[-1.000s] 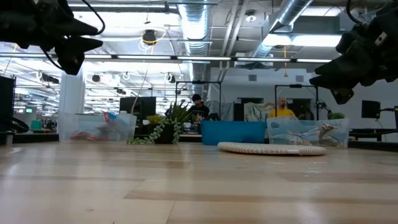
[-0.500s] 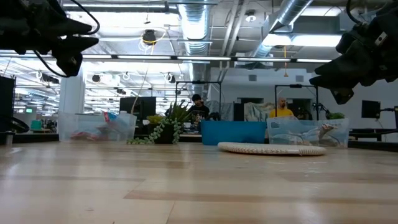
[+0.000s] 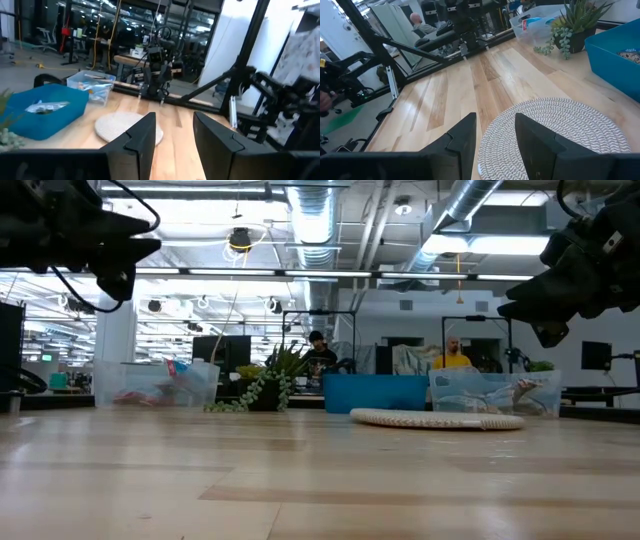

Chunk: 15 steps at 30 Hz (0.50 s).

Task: Pick and place Granola Bars by type
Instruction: Return to Home Position

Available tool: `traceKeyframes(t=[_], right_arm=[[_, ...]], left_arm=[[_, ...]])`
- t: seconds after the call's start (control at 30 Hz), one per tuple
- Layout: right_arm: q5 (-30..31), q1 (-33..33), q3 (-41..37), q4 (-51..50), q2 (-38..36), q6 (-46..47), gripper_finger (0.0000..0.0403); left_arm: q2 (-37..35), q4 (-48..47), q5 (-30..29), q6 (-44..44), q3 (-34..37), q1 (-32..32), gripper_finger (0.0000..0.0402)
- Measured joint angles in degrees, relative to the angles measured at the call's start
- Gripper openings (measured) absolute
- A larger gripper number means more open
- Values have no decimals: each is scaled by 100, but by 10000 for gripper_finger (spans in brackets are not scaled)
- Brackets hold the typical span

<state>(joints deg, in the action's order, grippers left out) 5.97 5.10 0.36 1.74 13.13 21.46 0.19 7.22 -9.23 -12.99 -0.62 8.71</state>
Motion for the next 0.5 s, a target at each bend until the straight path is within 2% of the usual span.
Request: traceKeyframes(t=[0.33, 0.5], right_arm=[[0, 0, -2, 0, -2, 2, 127], [0, 1, -1, 0, 0, 0, 127]], left_arm=[[76, -452, 440, 710, 2, 0, 123], [67, -474, 599, 723, 4, 0, 123]])
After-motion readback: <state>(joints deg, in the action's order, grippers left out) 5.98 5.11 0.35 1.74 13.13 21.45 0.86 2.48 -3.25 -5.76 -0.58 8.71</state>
